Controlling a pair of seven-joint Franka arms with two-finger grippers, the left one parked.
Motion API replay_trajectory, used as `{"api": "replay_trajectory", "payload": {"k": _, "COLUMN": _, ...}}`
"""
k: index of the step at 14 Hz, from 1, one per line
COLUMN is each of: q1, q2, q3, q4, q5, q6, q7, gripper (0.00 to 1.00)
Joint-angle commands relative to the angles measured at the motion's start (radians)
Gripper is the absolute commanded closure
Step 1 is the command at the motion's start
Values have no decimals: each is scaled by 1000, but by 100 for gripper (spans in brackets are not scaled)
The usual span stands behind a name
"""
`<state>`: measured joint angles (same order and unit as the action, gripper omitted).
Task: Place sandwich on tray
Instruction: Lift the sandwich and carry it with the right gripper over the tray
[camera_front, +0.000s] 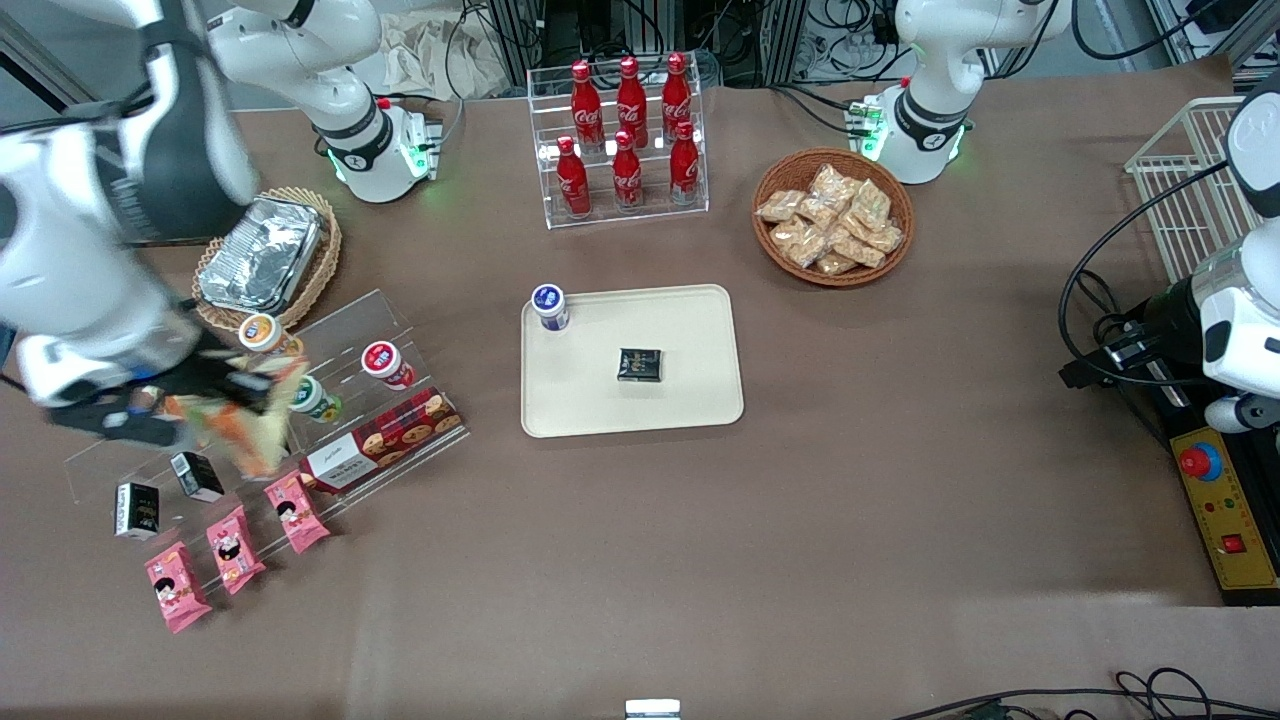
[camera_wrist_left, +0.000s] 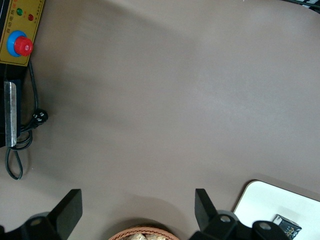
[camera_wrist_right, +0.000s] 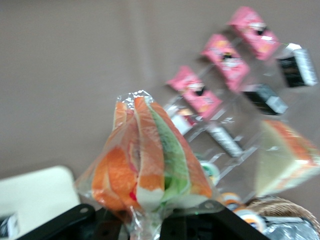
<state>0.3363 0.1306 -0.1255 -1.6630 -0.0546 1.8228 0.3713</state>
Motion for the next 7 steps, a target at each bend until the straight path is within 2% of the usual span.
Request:
{"api": "replay_trajectory", "payload": {"k": 1, "q1": 149, "q2": 61, "q3": -5, "q4": 48, "q5": -16, "q6": 6, "q7": -18, "gripper": 100}}
{"api": "replay_trajectory", "payload": {"k": 7, "q1": 423, "q2": 199, "q3": -5, "q4": 48, "q5": -18, "q6": 217, "q7": -38, "gripper": 100}}
